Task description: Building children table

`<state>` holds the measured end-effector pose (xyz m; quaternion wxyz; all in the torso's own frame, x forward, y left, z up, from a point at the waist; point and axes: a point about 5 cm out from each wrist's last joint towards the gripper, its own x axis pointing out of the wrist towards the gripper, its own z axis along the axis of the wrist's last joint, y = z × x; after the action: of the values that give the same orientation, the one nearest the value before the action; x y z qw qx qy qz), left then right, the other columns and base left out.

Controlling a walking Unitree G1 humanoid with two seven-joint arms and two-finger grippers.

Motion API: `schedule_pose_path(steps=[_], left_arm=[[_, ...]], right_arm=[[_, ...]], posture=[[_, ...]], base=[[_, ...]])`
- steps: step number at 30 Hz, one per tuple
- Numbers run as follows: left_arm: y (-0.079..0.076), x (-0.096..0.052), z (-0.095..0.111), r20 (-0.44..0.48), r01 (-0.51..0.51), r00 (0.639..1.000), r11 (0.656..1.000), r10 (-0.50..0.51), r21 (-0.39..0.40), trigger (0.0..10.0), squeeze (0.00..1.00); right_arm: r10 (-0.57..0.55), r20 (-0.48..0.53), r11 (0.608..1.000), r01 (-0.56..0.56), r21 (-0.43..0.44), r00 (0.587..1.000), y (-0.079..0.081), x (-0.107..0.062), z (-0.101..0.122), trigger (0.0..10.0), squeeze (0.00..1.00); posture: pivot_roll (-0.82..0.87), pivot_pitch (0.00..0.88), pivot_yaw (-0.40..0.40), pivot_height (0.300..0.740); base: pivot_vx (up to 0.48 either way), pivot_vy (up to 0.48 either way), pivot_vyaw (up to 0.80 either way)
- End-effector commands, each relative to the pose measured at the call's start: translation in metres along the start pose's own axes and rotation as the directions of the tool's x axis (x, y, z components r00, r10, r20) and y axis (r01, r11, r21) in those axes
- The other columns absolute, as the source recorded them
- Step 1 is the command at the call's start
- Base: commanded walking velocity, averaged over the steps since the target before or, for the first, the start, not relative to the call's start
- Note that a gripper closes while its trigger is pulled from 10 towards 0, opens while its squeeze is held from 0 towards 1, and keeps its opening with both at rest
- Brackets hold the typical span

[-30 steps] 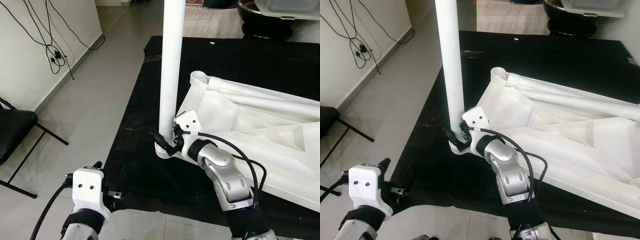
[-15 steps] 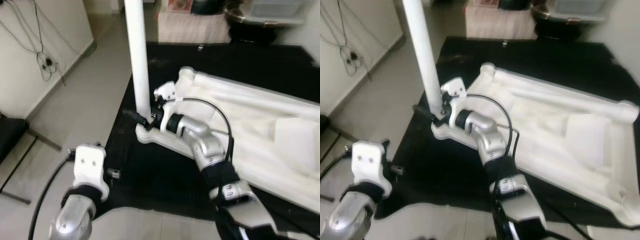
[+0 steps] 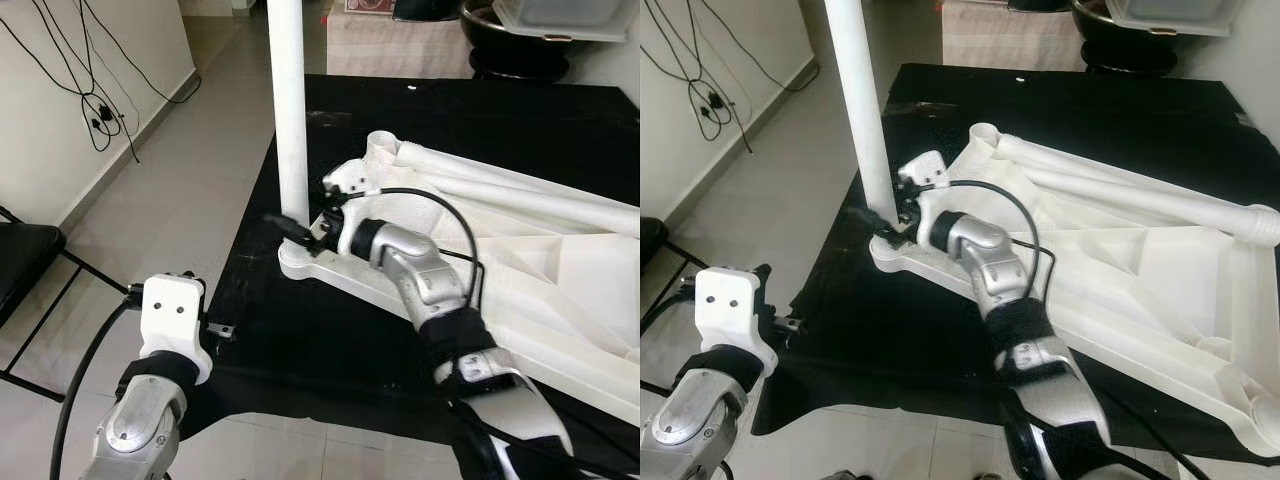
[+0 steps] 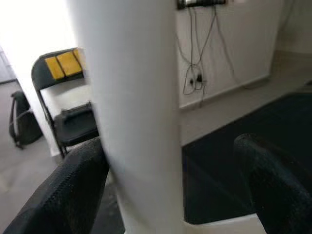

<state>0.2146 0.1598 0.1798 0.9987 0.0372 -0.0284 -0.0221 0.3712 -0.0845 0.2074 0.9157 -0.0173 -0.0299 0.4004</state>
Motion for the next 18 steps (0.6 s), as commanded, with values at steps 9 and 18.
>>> schedule_pose_path(steps=[9, 18], left_arm=[[0.014, 0.000, -0.017, -0.065, -0.055, 0.996, 0.998, 0.057, 0.034, 10.0, 0.00], [0.013, 0.002, -0.028, -0.119, -0.049, 0.991, 0.998, 0.054, 0.043, 10.0, 0.00]], right_arm=[[-0.142, -0.090, 0.980, 0.153, 0.130, 0.986, 0.018, -0.079, -0.039, 10.0, 0.00], [-0.092, -0.117, 0.986, 0.107, 0.131, 0.989, 0.051, -0.087, -0.053, 10.0, 0.00]], posture=[[0.03, 0.074, 0.002, 0.740], [0.02, 0.042, 0.005, 0.740]], base=[[0.000, 0.000, 0.00], [0.000, 0.160, 0.00]])
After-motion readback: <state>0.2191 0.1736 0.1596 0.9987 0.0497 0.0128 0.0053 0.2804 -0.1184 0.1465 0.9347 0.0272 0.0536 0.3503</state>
